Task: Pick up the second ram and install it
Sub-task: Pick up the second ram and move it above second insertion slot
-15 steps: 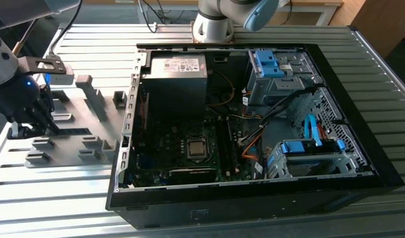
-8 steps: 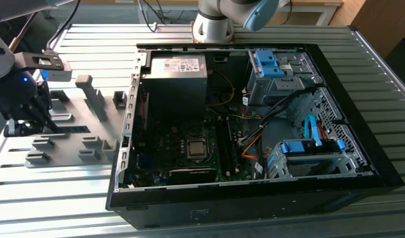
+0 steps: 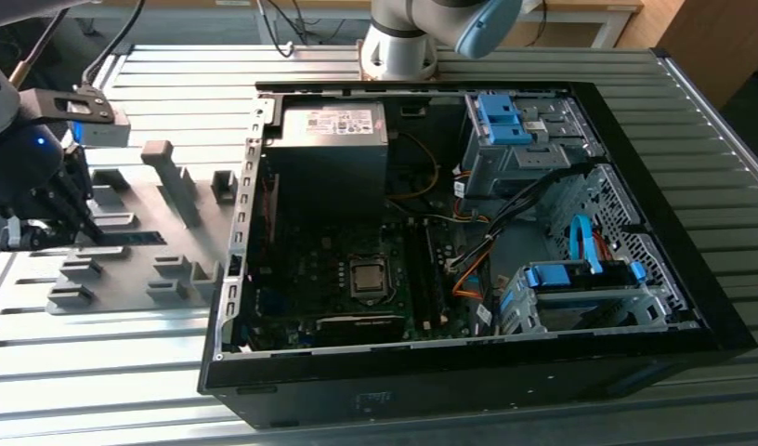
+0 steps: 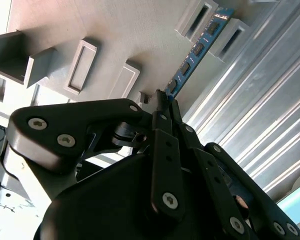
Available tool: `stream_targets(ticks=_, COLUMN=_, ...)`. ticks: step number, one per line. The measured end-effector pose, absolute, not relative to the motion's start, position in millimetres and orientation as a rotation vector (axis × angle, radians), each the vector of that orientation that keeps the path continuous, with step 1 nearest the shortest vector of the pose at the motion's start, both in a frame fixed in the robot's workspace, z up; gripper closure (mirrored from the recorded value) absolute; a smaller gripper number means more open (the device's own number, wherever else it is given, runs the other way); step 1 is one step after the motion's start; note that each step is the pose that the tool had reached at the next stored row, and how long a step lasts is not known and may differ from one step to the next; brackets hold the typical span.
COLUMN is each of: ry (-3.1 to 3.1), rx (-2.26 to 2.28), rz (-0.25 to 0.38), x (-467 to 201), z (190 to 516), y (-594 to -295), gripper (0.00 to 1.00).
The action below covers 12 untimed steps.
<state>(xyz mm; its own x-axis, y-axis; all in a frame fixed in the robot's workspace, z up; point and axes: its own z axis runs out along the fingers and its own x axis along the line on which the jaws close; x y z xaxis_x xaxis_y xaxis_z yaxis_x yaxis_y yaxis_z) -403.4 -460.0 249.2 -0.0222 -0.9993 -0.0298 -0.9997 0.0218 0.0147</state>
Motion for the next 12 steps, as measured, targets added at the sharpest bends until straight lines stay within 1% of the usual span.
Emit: stream_targets(ticks=12, ry=2.238, rx=-2.189, rz=0.049, x=-403.4, z=271.3, y=-460.0, gripper=0.86)
